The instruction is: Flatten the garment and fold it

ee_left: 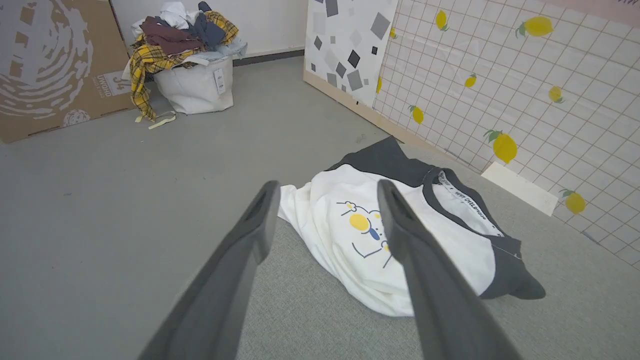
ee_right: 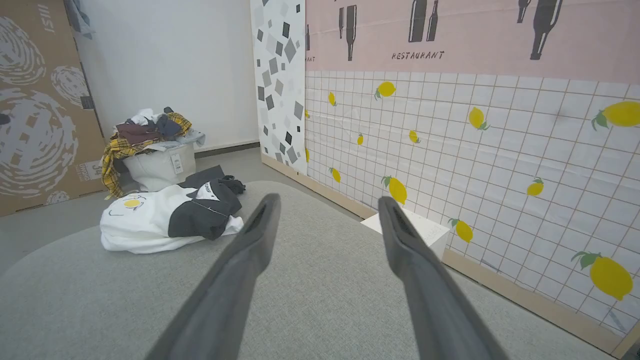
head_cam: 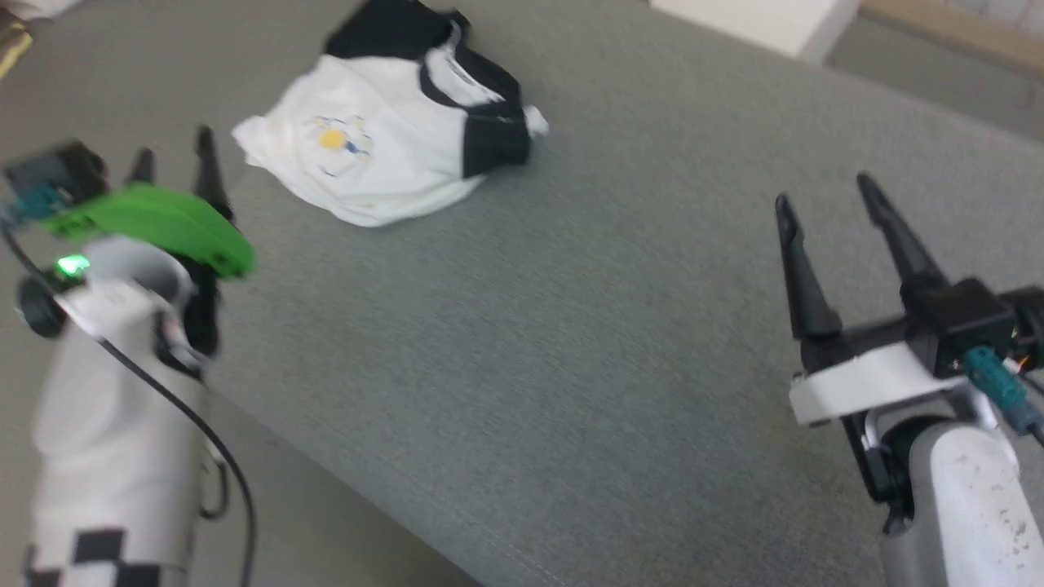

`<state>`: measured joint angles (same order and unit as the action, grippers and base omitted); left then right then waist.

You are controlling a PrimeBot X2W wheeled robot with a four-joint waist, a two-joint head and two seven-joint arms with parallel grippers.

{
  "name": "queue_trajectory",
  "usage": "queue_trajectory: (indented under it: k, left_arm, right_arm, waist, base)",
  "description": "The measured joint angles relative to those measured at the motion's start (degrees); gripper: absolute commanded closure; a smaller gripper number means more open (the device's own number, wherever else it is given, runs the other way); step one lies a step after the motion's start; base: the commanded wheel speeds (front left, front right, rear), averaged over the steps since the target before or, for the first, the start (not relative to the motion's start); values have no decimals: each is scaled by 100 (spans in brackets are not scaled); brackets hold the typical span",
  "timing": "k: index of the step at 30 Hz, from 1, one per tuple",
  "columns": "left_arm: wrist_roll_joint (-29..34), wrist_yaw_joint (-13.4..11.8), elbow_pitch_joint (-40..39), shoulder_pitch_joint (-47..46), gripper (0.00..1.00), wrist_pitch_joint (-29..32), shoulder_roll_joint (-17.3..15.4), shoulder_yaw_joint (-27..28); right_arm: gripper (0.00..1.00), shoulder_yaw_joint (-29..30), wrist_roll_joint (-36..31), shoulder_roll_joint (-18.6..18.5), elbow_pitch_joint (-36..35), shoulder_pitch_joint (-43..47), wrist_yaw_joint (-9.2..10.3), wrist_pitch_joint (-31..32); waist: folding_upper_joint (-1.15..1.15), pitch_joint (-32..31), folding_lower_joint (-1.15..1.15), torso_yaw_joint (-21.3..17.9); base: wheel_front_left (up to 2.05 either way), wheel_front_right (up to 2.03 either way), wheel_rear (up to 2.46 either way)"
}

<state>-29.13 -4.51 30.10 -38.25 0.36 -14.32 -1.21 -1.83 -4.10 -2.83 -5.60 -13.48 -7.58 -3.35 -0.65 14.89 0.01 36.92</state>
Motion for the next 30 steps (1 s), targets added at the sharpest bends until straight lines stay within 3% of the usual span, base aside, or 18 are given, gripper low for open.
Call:
queue_trajectory:
  k: [8, 13, 19, 20, 21, 22, 23, 26, 30]
  left_arm:
    - [-372, 560, 871, -849, 0, 1072, -575, 41]
    - [-768, 699, 1129, -1045, 0, 1614, -624, 187]
    - [-1021, 635, 1386, -999, 0, 2537, -782, 255]
    - [-1058, 609, 1381, -976, 9, 2635, -900, 281]
    - [-1067, 595, 1359, -926, 37, 2719, -1024, 274]
    - [-1009, 581, 1301, -860, 85, 2718, -1160, 245]
    - [-917, 549, 1226, -815, 100, 2608, -1244, 238]
    - [-560, 334, 1013, -604, 100, 1891, -1403, 214]
    - [126, 126, 541, -505, 100, 519, -1861, 156]
  right_arm:
    - [0, 115, -141, -20, -313, -241, 0, 43]
    - [0, 172, -138, -18, -314, -238, 0, -51]
    - [0, 177, -37, -8, -155, -240, 0, -264]
    - [0, 177, -10, -1, -122, -243, 0, -332]
    - [0, 175, 34, 8, -79, -258, 0, -383]
    - [0, 177, 103, 16, -26, -277, 0, -438]
    - [0, 181, 158, 20, 27, -286, 0, -487]
    - [0, 235, 336, 13, 280, -271, 0, -632]
    - [0, 327, 554, 7, 603, -86, 0, -782]
  waist:
    - [0, 1179, 1, -577]
    - [0, 1738, 1, -1020]
    - [0, 2093, 0, -1612]
    - [0, 2119, 0, -1708]
    - [0, 2131, 0, -1801]
    - [0, 2129, 0, -1889]
    - [0, 2114, 0, -1950]
    - [0, 1955, 0, -2097]
    - [0, 1609, 0, -2258]
  base:
    - [0, 0, 0]
    - [0, 0, 0]
    - [0, 0, 0]
    - [0, 0, 0]
    - [0, 0, 0]
    - [0, 0, 0]
    - [0, 0, 0]
    - [0, 0, 0]
    - [0, 0, 0]
